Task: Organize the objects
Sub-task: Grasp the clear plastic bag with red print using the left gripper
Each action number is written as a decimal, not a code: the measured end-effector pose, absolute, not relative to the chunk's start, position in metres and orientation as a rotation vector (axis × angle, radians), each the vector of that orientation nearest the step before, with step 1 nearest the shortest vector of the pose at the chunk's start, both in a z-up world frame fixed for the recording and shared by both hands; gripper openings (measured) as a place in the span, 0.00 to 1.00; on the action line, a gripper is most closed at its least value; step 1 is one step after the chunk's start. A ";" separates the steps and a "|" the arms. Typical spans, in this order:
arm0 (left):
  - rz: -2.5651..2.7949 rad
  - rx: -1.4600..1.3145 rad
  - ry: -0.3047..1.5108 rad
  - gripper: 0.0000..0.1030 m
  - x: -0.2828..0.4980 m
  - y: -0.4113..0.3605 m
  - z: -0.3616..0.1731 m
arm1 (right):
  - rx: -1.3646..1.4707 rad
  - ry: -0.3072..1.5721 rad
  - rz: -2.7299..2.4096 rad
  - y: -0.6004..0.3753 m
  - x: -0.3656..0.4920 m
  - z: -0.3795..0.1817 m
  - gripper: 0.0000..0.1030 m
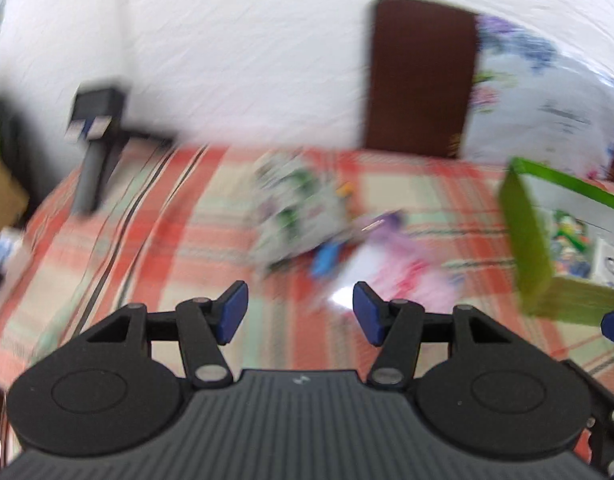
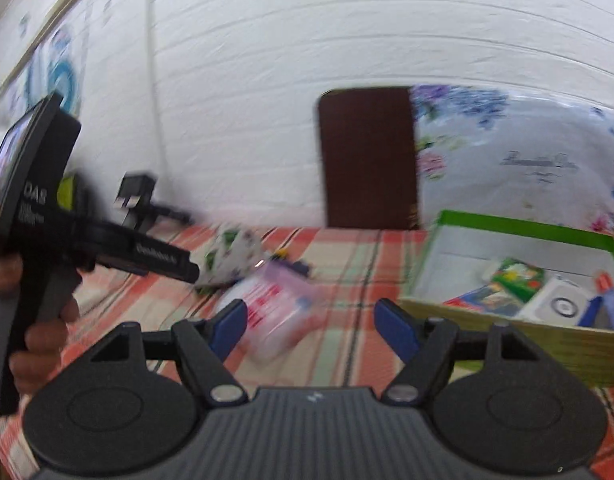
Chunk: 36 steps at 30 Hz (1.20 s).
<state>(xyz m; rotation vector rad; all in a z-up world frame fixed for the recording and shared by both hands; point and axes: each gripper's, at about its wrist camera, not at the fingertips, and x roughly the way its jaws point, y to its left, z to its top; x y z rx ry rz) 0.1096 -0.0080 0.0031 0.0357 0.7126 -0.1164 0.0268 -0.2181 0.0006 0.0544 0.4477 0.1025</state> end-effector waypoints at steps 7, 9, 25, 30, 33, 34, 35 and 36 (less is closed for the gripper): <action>-0.074 -0.043 0.765 0.58 0.108 0.039 -0.018 | -0.129 0.545 0.200 -0.170 0.092 -0.032 0.89; -0.081 -0.058 0.760 0.58 0.109 0.045 -0.018 | -0.050 0.622 0.182 -0.174 0.116 -0.041 0.89; -0.192 -0.131 0.801 0.58 0.115 0.036 -0.026 | 0.349 0.721 0.280 -0.216 0.117 -0.050 0.27; -0.303 -0.099 0.794 0.61 0.102 0.008 -0.021 | 0.341 0.717 0.317 -0.234 0.058 -0.039 0.27; -0.379 -0.060 0.780 0.69 0.095 -0.016 -0.018 | 0.221 0.676 0.246 -0.248 0.025 -0.034 0.58; -0.394 -0.041 0.775 0.69 0.094 -0.024 -0.018 | 0.197 0.656 0.205 -0.253 0.016 -0.032 0.66; -0.406 -0.022 0.772 0.69 0.093 -0.033 -0.019 | 0.176 0.641 0.187 -0.258 0.011 -0.031 0.67; -0.419 -0.005 0.769 0.70 0.093 -0.040 -0.020 | 0.162 0.642 0.189 -0.260 0.008 -0.030 0.71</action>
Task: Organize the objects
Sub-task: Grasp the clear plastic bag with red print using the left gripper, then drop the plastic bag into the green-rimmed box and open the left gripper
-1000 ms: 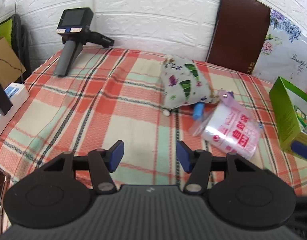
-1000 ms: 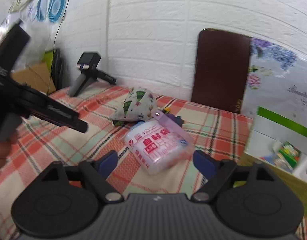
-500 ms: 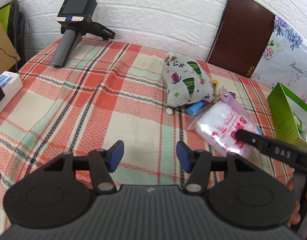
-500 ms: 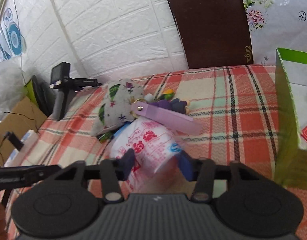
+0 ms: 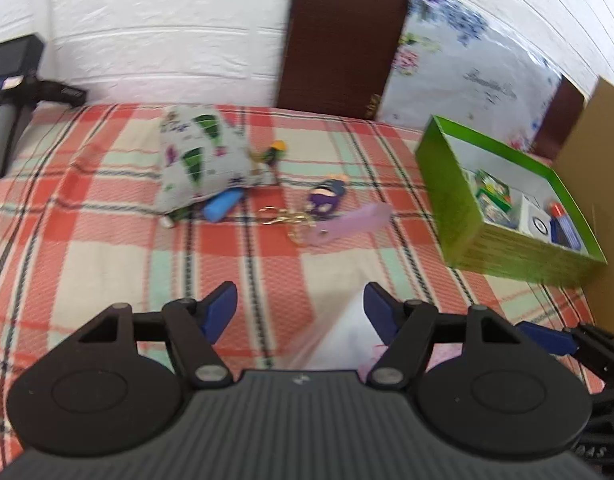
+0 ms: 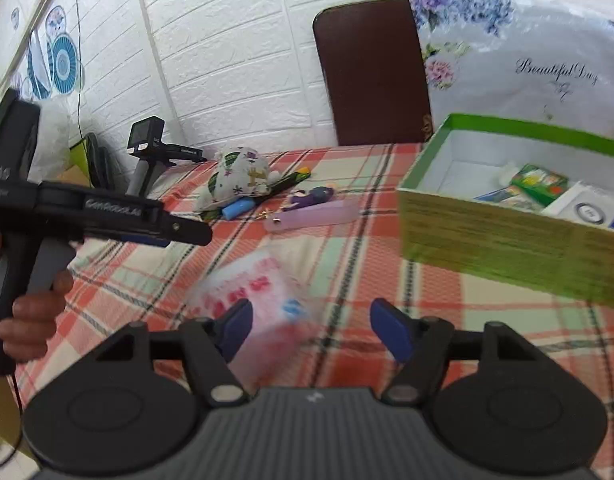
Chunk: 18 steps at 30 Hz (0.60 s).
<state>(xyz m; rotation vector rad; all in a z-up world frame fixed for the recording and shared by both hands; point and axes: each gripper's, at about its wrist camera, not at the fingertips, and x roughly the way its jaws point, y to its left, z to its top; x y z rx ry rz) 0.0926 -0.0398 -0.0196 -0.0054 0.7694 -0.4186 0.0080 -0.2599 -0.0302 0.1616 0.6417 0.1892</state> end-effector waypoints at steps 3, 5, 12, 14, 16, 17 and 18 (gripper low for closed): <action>-0.442 0.018 0.789 0.79 0.096 -0.056 -0.026 | 0.139 0.673 0.226 -0.256 0.005 -0.036 0.81; -0.456 0.039 0.799 0.83 0.096 -0.061 -0.033 | 0.122 0.704 0.263 -0.246 0.006 -0.044 0.81; -0.537 -0.177 0.937 0.80 0.099 -0.045 -0.062 | -0.059 0.705 0.304 -0.198 0.024 -0.070 0.64; -0.524 -0.112 0.914 0.77 0.088 -0.055 -0.054 | -0.062 0.703 0.289 -0.197 0.030 -0.065 0.54; -0.537 -0.090 0.887 0.68 0.082 -0.062 -0.036 | -0.060 0.679 0.266 -0.200 0.026 -0.056 0.46; -0.557 -0.090 0.864 0.66 0.080 -0.066 -0.024 | -0.073 0.641 0.239 -0.202 0.022 -0.049 0.45; -0.576 -0.090 0.835 0.63 0.079 -0.071 -0.013 | -0.075 0.602 0.217 -0.207 0.019 -0.042 0.43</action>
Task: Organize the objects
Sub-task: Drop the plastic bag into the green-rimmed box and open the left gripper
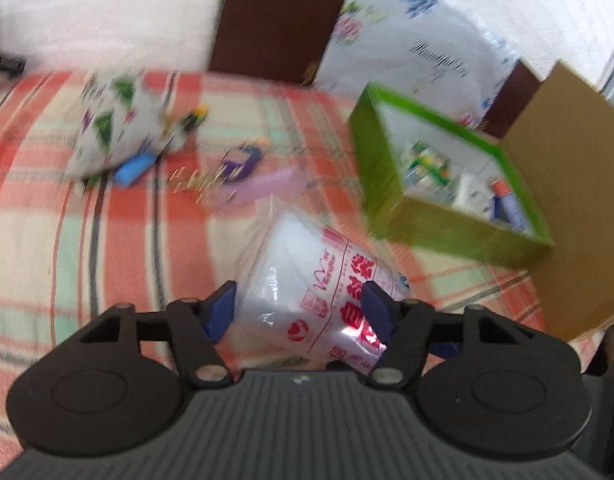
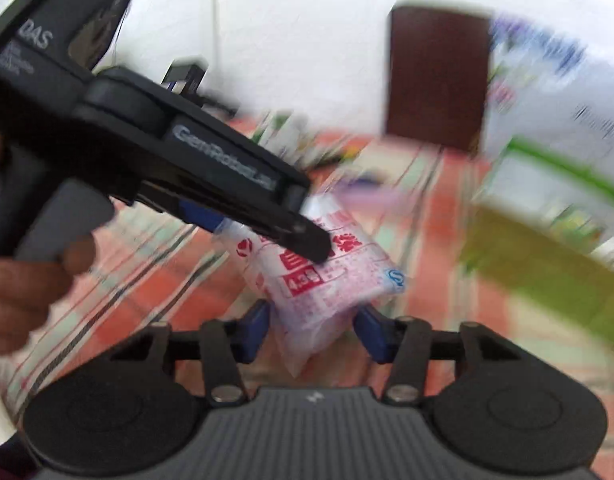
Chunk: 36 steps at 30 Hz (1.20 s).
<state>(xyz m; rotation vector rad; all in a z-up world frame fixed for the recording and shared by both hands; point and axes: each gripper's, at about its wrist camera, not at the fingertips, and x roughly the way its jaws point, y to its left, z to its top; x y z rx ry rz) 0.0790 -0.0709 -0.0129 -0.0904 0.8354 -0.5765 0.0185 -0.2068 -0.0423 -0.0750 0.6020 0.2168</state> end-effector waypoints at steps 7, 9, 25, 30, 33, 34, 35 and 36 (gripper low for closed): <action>-0.699 0.039 0.687 0.61 0.081 -0.146 0.033 | -0.030 0.436 0.049 -0.265 0.014 -0.006 0.41; -0.723 0.067 0.678 0.61 0.088 -0.168 0.037 | -0.007 0.432 0.007 -0.283 0.021 -0.003 0.41; -0.527 0.312 0.615 0.60 0.136 -0.263 0.023 | 0.119 0.479 -0.212 -0.379 0.111 -0.035 0.47; -0.513 0.308 0.626 0.60 0.112 -0.256 0.029 | 0.180 0.444 -0.221 -0.380 0.069 -0.030 0.47; -0.483 0.318 0.615 0.60 0.097 -0.250 0.031 | 0.204 0.419 -0.230 -0.377 0.046 -0.020 0.47; -0.480 0.312 0.616 0.60 0.091 -0.245 0.032 | 0.214 0.410 -0.231 -0.375 0.036 -0.018 0.47; -0.478 0.305 0.617 0.60 0.086 -0.241 0.033 | 0.226 0.400 -0.235 -0.373 0.027 -0.015 0.47; -0.475 0.300 0.616 0.60 0.082 -0.237 0.034 | 0.236 0.392 -0.236 -0.371 0.018 -0.013 0.48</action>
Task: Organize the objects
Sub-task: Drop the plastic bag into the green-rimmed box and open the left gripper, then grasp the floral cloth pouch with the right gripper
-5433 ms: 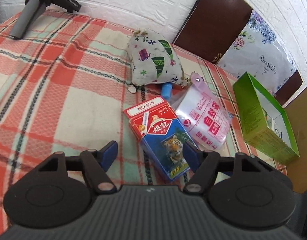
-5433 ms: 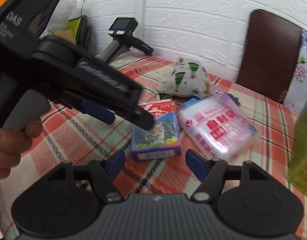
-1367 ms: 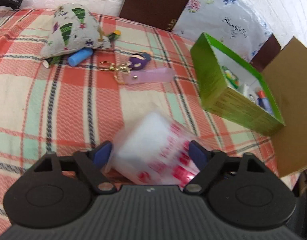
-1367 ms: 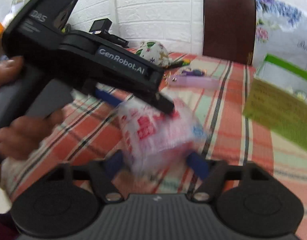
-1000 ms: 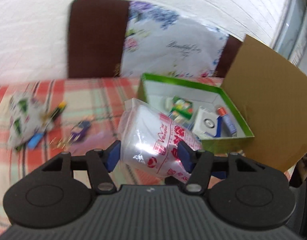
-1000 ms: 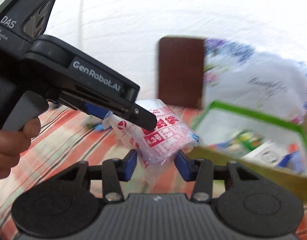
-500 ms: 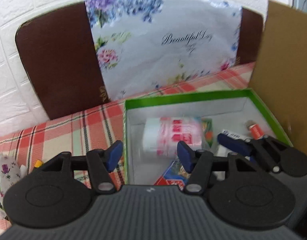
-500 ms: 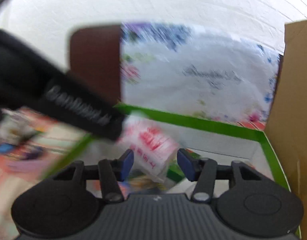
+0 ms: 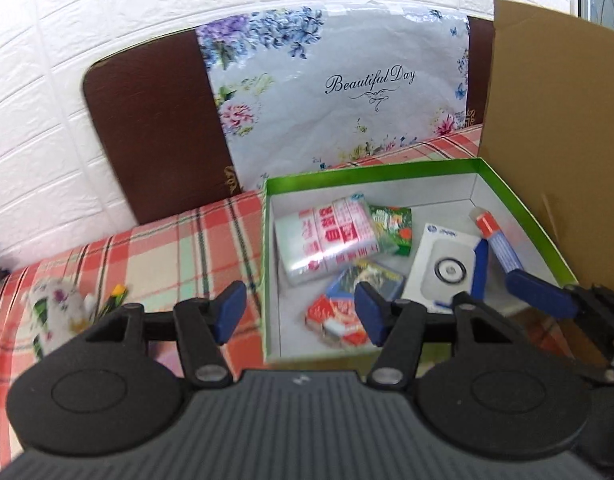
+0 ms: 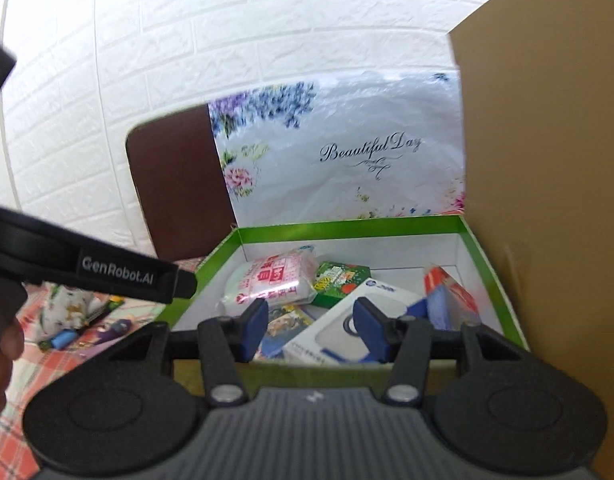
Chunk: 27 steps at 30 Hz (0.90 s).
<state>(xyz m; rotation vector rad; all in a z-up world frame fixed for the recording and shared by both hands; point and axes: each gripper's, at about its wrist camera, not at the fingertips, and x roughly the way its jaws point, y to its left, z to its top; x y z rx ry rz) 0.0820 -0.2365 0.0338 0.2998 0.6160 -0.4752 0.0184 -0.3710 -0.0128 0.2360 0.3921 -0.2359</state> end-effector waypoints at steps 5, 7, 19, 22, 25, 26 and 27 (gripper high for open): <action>-0.459 0.279 0.610 0.61 0.055 -0.211 0.035 | 0.283 0.379 -0.216 -0.359 -0.013 -0.006 0.49; -0.451 0.279 0.605 0.61 0.046 -0.200 0.035 | 0.289 0.376 -0.205 -0.352 -0.023 -0.004 0.50; -0.400 0.228 0.585 0.62 0.025 -0.136 0.032 | 0.295 0.380 -0.134 -0.309 -0.034 0.017 0.51; -0.377 0.212 0.586 0.62 0.027 -0.120 0.029 | 0.275 0.398 -0.112 -0.295 -0.029 0.018 0.51; -0.347 0.185 0.592 0.64 0.031 -0.101 0.026 | 0.253 0.419 -0.086 -0.280 -0.021 0.018 0.51; -0.335 0.177 0.594 0.64 0.034 -0.095 0.025 | 0.246 0.424 -0.078 -0.276 -0.018 0.018 0.51; -0.320 0.171 0.594 0.64 0.036 -0.089 0.024 | 0.238 0.430 -0.070 -0.270 -0.016 0.018 0.51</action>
